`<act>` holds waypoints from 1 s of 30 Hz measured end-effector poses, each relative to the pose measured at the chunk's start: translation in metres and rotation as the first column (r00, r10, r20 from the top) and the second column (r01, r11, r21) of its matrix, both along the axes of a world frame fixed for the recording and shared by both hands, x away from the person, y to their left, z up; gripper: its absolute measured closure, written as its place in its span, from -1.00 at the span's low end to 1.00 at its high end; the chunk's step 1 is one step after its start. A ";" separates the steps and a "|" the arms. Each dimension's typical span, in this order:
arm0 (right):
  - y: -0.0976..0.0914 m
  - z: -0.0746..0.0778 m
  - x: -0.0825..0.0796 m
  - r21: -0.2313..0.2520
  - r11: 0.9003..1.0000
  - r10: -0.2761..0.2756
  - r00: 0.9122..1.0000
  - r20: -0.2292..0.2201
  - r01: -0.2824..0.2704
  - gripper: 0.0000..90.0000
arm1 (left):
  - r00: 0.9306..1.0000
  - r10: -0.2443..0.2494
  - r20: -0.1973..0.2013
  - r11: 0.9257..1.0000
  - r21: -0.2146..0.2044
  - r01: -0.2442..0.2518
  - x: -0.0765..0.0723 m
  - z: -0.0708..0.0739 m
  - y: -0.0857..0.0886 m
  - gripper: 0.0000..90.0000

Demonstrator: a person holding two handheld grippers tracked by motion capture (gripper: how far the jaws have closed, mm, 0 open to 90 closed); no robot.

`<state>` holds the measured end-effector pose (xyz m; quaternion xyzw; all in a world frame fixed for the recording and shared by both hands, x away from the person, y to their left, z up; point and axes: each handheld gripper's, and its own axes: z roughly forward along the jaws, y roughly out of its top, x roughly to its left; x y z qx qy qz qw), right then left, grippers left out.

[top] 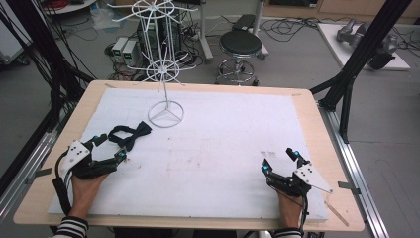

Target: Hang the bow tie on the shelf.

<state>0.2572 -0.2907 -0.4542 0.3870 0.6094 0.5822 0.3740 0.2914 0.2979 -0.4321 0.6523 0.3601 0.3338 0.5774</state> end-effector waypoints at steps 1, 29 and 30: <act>0.000 0.000 0.000 0.000 1.000 0.000 1.000 -0.002 0.000 -0.80 | 1.000 -0.004 -0.007 1.000 0.012 0.004 0.001 0.002 0.000 -0.66; 0.000 0.000 0.000 0.000 1.000 -0.004 1.000 0.004 0.004 -0.80 | 0.941 0.012 -0.337 0.971 0.227 0.069 0.053 0.043 0.000 -0.64; 0.000 0.000 0.000 0.000 1.000 -0.004 1.000 0.004 0.004 -0.80 | 0.938 0.019 -0.345 0.971 0.231 0.066 0.054 0.044 0.000 -0.64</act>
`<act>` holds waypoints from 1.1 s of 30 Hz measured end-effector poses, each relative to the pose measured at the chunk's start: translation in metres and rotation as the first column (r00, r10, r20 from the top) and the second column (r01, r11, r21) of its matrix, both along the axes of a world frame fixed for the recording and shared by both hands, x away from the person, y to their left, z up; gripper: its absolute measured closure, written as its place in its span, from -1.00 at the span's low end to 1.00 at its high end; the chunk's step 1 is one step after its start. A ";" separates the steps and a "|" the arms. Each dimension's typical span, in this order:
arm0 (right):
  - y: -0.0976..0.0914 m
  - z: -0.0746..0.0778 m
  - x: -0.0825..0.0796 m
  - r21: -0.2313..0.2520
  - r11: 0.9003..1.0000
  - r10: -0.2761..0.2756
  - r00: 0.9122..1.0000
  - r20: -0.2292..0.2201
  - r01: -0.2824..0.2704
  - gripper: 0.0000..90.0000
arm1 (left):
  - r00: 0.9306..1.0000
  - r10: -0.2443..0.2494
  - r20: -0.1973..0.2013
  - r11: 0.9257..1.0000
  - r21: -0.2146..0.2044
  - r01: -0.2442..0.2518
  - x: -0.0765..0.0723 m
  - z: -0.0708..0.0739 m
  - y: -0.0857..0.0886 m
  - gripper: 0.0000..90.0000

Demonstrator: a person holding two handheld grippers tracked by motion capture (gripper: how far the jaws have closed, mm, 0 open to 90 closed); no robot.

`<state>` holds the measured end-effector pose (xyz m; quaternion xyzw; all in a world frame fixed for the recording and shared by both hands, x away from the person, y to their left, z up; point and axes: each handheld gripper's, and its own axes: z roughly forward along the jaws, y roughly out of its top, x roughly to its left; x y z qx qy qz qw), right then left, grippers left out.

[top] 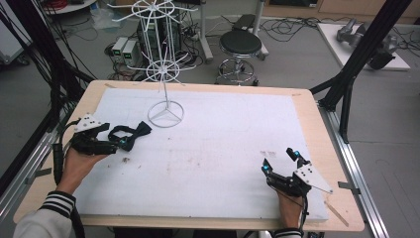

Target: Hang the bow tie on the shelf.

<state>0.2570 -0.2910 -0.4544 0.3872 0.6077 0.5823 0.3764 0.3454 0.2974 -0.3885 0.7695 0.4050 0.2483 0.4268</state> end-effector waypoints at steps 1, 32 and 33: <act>0.000 0.000 0.000 0.003 1.000 0.001 1.000 -0.001 -0.001 -0.80 | 1.000 0.005 -0.006 1.000 0.002 -0.005 0.001 0.000 0.000 -0.64; 0.000 0.000 0.000 0.009 1.000 -0.007 1.000 -0.002 0.007 -0.80 | 0.950 0.034 -0.309 0.984 0.177 0.022 0.040 -0.010 -0.016 -0.52; 0.000 0.000 0.000 0.009 1.000 -0.006 1.000 -0.001 0.006 -0.80 | 0.949 0.037 -0.315 0.983 0.180 0.022 0.041 -0.012 -0.016 -0.51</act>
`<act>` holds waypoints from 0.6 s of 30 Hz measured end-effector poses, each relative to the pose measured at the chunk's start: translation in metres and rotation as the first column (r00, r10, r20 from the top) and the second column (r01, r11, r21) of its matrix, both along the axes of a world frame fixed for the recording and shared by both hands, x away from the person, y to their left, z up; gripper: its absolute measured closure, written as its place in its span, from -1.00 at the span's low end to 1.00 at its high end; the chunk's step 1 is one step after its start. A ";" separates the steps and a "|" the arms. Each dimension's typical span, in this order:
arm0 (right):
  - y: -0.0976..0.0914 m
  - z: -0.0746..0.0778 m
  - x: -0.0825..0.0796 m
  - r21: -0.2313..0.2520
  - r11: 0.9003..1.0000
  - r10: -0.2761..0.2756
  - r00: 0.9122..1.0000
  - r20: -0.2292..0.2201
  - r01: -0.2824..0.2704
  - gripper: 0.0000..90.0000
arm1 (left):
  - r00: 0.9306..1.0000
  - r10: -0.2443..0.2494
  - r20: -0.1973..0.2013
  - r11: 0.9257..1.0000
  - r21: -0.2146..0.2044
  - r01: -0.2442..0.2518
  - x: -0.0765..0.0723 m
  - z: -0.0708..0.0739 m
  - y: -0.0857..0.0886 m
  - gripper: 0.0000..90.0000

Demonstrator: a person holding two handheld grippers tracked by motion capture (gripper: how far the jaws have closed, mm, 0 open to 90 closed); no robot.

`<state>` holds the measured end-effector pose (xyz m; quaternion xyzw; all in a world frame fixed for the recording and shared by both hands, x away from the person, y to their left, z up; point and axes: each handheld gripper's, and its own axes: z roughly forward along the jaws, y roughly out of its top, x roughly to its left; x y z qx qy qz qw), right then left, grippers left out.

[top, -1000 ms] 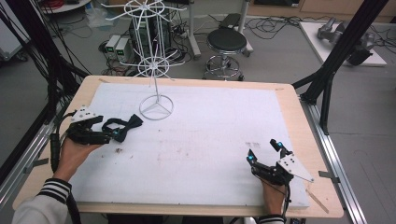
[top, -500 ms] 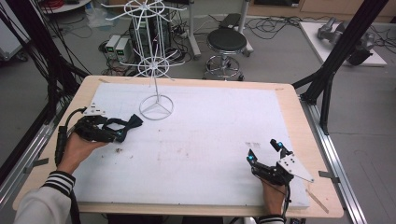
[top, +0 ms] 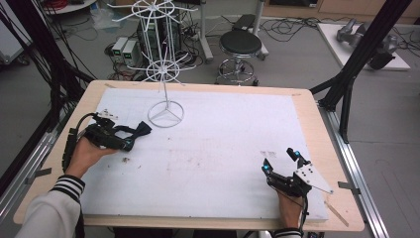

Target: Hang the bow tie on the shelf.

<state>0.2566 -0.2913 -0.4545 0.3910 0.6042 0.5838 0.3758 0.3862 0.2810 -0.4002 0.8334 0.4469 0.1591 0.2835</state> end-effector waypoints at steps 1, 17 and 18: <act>0.000 0.000 0.000 0.002 1.000 0.000 1.000 -0.001 0.000 -0.80 | 1.000 -0.001 -0.008 1.000 0.005 0.001 0.001 -0.001 -0.001 -0.50; 0.000 0.000 0.000 0.005 1.000 -0.003 1.000 -0.002 0.003 -0.80 | 0.997 -0.001 -0.081 0.999 0.042 0.004 0.007 -0.009 -0.009 -0.38; 0.000 0.000 0.000 0.003 1.000 -0.003 1.000 0.000 0.003 -0.80 | 0.997 0.001 -0.078 0.999 0.045 0.002 0.008 -0.010 -0.010 -0.36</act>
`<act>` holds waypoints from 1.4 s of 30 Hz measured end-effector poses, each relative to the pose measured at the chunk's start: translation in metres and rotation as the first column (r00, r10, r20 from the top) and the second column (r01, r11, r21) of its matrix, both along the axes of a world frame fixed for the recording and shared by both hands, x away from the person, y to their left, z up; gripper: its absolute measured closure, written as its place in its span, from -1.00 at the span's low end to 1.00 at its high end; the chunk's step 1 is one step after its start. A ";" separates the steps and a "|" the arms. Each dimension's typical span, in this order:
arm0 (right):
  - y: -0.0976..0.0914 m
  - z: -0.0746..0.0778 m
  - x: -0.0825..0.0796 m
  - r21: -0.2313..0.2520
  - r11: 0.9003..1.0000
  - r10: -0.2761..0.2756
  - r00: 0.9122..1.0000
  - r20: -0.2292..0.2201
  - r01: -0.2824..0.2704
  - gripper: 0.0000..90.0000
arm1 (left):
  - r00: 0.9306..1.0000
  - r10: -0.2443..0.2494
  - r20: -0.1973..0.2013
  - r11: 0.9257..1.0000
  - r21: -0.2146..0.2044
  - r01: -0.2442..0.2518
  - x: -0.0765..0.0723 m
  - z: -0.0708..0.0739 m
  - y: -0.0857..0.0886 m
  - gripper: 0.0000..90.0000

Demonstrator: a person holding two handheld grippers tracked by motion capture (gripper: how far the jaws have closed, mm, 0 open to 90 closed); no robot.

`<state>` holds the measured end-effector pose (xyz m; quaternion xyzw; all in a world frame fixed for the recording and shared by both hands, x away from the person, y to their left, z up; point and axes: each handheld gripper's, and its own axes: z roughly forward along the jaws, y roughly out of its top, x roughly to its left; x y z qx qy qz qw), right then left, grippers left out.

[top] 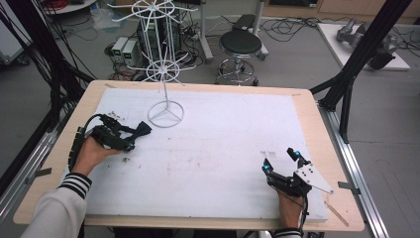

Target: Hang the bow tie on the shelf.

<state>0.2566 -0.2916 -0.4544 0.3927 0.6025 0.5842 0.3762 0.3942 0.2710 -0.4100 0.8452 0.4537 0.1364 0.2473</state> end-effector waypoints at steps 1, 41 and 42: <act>0.000 0.000 0.000 0.000 1.000 0.000 1.000 0.000 0.000 -0.80 | 1.000 0.000 -0.007 1.000 0.002 0.000 0.000 0.000 -0.001 -0.35; 0.000 0.000 0.000 0.000 1.000 -0.002 1.000 0.004 0.002 -0.80 | 1.000 0.020 -0.007 0.999 0.026 -0.020 -0.002 0.001 -0.004 0.75; 0.000 0.000 0.000 -0.001 1.000 -0.002 1.000 0.005 0.002 -0.80 | 1.000 0.018 0.001 1.000 0.021 -0.018 -0.002 0.002 -0.003 0.75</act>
